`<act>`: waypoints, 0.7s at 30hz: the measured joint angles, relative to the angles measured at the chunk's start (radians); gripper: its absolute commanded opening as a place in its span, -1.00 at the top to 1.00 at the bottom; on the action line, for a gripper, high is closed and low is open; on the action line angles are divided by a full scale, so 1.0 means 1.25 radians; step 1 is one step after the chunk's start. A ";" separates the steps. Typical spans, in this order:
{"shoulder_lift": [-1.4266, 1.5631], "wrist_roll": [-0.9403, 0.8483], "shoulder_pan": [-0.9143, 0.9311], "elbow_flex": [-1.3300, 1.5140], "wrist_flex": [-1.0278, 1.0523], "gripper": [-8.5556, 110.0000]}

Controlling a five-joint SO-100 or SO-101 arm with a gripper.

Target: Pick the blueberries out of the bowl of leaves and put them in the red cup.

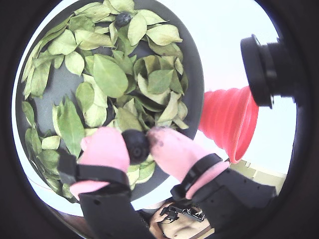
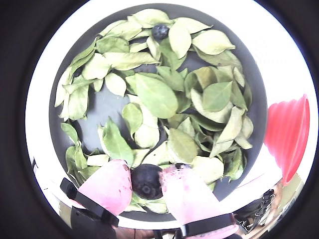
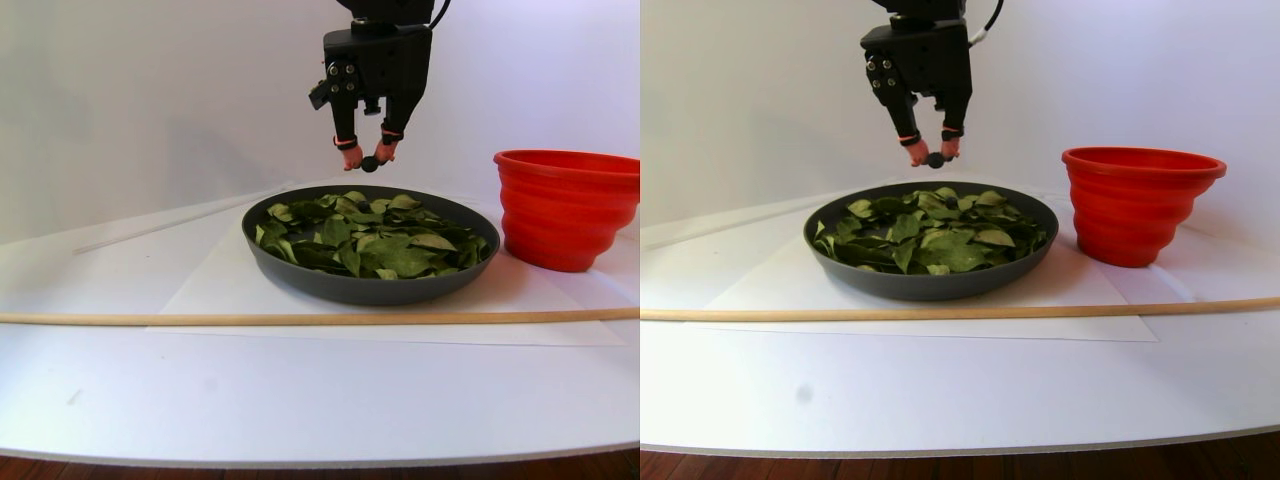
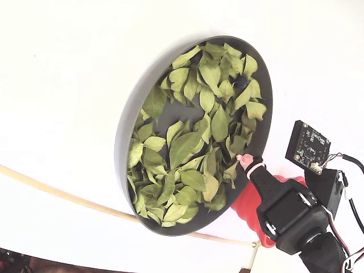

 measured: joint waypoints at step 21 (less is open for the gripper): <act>0.017 -0.012 0.104 -0.001 0.017 0.70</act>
